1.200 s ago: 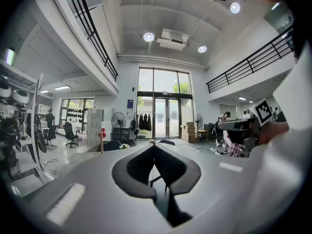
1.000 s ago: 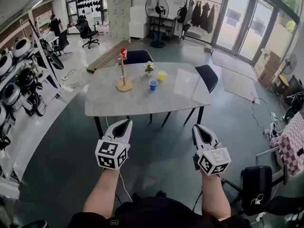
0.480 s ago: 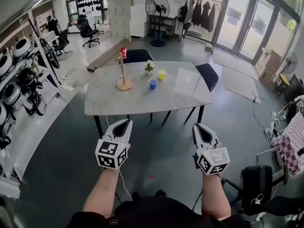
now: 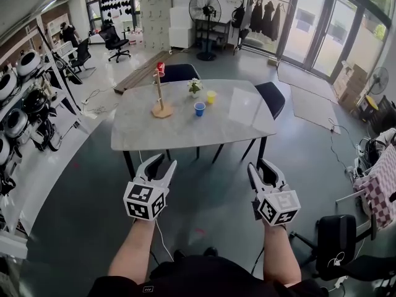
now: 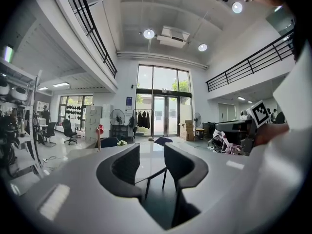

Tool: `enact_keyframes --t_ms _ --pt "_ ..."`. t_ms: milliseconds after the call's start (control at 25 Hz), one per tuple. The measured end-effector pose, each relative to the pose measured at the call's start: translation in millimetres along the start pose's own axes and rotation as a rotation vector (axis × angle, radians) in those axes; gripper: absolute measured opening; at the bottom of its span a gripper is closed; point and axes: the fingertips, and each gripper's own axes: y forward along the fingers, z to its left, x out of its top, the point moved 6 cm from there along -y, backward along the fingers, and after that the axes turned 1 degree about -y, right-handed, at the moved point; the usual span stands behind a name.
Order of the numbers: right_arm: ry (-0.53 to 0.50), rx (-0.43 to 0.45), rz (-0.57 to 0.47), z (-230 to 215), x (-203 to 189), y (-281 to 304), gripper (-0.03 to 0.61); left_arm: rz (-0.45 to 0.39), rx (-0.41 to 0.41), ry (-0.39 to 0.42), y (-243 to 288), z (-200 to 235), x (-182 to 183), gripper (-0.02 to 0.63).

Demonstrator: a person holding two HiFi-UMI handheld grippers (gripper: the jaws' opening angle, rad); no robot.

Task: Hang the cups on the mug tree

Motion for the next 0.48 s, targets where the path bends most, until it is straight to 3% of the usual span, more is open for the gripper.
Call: enact_keyframes --t_ms 200,360,480 --pt "0.021 -0.005 -0.005 -10 -2 -4 0.151 0.024 -0.005 -0.010 6 -6 -4 0.193" --pt "0.032 -0.009 -0.004 -26 -2 -10 0.171 0.042 -0.035 -0.032 19 -19 -3 0.277" --pt "0.034 -0.016 -0.020 -41 5 -14 0.179 0.038 -0.054 -0.016 31 -33 2 0.285"
